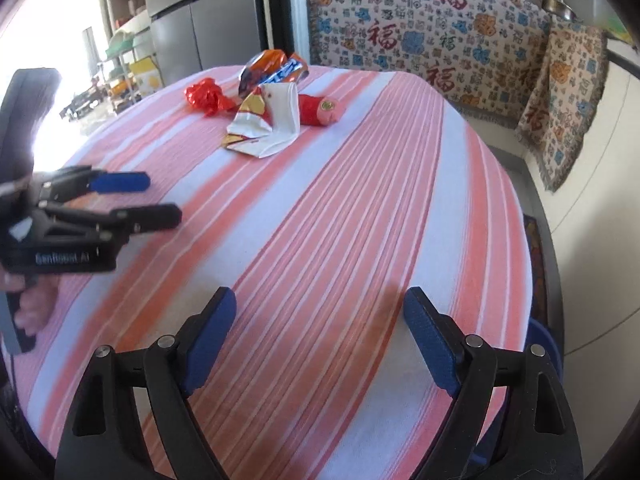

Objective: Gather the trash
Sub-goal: 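Move both tools back over the table toward the red bag and paper wrapper, then grasp the white paper wrapper with the right tool while the left tool reaches the red plastic bag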

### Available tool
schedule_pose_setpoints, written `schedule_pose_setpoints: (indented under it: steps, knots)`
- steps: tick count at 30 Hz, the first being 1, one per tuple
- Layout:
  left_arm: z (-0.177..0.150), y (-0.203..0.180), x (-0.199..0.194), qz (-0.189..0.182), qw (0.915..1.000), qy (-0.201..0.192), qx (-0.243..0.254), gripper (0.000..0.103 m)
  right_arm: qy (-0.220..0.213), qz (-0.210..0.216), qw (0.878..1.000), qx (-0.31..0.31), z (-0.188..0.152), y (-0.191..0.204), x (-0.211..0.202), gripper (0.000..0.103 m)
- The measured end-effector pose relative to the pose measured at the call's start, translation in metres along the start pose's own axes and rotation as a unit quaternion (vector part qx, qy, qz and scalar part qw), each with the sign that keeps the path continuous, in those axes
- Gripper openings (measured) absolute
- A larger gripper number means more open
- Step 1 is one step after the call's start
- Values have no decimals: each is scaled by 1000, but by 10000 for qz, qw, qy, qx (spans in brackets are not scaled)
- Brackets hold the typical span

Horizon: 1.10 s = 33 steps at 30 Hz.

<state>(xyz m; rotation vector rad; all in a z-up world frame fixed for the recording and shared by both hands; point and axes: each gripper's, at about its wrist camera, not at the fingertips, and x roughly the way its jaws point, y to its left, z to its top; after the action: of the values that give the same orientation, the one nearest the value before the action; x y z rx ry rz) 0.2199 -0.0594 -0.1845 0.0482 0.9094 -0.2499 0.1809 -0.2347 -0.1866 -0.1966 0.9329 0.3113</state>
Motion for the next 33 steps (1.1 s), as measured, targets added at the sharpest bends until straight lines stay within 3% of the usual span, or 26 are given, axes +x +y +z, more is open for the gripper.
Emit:
schedule_pose_setpoints:
  steps: [5, 8, 11, 13, 16, 20, 24, 30, 31, 32, 33]
  knots:
    - [28, 25, 20, -476, 9989, -21, 30, 71, 0, 3, 10000, -49, -4, 4, 3, 95]
    - [30, 24, 22, -388, 9989, 20, 253, 71, -3, 124, 9999, 100, 1, -5, 1, 95]
    - [22, 20, 18, 32, 9979, 40, 648, 72, 15, 253, 9993, 287, 12, -16, 7, 95]
    - [14, 26, 12, 120, 9976, 44, 683, 75, 59, 352, 9990, 286, 25, -18, 15, 95]
    - [6, 49, 8, 332, 9988, 119, 333, 92, 180, 584, 9981, 99, 48, -13, 33, 96]
    - [0, 83, 1, 378, 9983, 57, -432, 93, 118, 958, 9953, 110, 85, -11, 58, 94]
    - [-1, 76, 2, 594, 9978, 128, -256, 95, 201, 1394, 9900, 80, 114, -8, 83, 87]
    - [-2, 80, 1, 543, 9980, 110, -305, 95, 312, 1473, 9886, -36, 135, 9, 105, 86]
    - [-1, 79, 2, 535, 9980, 108, -312, 95, 305, 1531, 9877, -8, 137, 12, 106, 77]
    - [-1, 79, 2, 536, 9980, 108, -311, 95, 340, 1605, 9864, 15, 137, 14, 106, 58]
    - [0, 78, 1, 540, 9980, 110, -308, 95, 369, 1631, 9859, 14, 136, 17, 104, 46]
